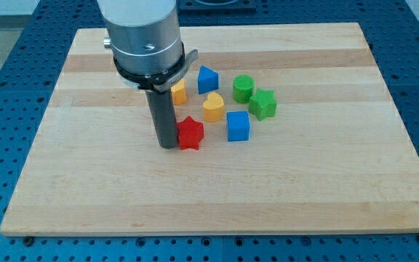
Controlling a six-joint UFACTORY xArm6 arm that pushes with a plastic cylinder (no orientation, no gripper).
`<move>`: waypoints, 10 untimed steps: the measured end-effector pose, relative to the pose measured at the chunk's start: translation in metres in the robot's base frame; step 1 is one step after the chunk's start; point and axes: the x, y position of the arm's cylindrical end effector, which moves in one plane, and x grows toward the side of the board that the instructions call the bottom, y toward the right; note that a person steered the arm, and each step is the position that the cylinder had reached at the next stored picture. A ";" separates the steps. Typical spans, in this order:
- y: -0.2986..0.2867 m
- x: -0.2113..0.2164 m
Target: Place green circle vertically towards yellow hexagon
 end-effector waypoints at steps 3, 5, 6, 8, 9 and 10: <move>0.026 0.035; 0.093 0.035; 0.108 0.028; 0.137 0.001; 0.169 -0.010; 0.188 -0.038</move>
